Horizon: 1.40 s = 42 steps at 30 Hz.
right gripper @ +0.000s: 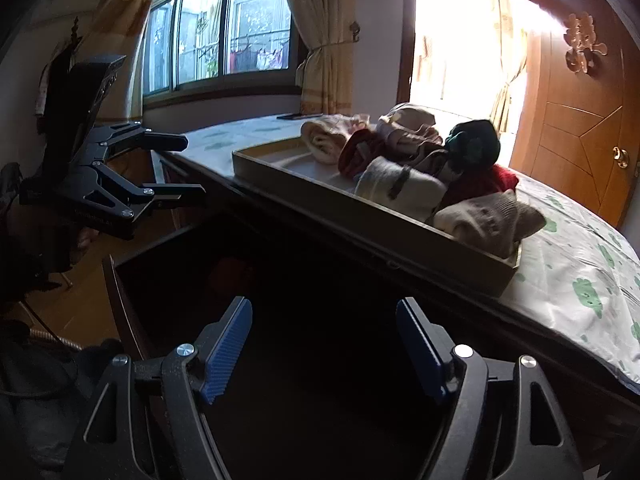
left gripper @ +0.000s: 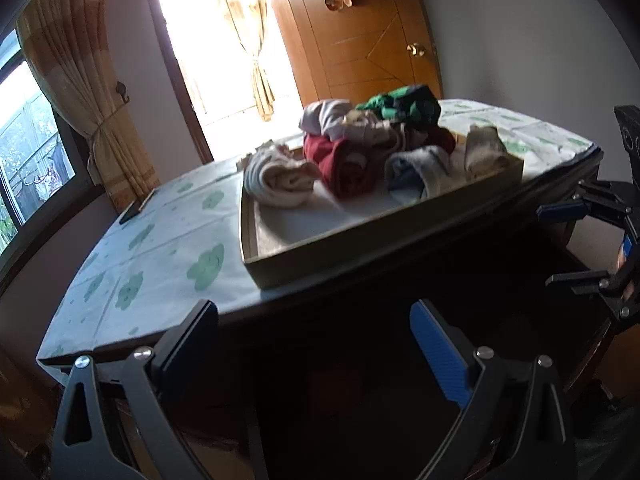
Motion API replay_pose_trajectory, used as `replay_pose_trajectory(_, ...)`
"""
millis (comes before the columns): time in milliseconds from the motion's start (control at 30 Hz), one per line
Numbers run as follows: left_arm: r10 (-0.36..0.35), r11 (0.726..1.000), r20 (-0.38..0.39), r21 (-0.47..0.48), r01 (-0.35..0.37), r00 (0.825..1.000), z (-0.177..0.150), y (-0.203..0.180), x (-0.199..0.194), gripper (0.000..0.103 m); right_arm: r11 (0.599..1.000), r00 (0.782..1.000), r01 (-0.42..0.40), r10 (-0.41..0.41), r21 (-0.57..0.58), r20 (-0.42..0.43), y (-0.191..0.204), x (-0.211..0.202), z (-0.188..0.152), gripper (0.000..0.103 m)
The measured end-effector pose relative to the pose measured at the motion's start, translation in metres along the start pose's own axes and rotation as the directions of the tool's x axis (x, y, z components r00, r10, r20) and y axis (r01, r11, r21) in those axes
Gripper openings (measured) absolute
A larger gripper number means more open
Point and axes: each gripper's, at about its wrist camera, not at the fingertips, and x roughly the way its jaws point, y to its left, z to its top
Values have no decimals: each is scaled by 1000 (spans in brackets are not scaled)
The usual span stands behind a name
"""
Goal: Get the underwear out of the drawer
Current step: 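Withdraw both open tools from the tray down into the drawer, then grasp the red sock with the left tool while the right tool grasps the dark red sock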
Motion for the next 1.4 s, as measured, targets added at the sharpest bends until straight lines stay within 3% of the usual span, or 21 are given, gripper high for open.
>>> replay_pose_trajectory(267,-31,998,-108,54,37,994,-27,-18,30,98,997,986,-39,28,-63,-162,13,40,-6,76)
replay_pose_trajectory(567,-64,982,-273,156,109,960,-36,-33,63,98,975,935,-64,-16,-213,-355,23,86,-6,76)
replay_pose_trajectory(767,-57,970,-313,206,127,948,-35,-40,74,98,955,906,-105,-22,-276,-423,33,111,-9,76)
replay_pose_trajectory(1200,-84,947,-359,261,186,930,-33,-57,86,98,937,878,-77,-98,-340,-468,41,149,-16,76)
replay_pose_trajectory(1267,-89,940,-375,276,202,923,-34,-59,86,98,938,872,-67,-110,-339,-477,40,154,-18,71)
replay_pose_trajectory(1333,-102,931,-399,284,229,911,-33,-61,91,97,945,860,-68,-106,-319,-499,38,160,-21,58)
replay_pose_trajectory(1400,-96,926,-412,297,233,906,-33,-62,95,95,949,857,-81,-89,-303,-508,36,162,-23,57)
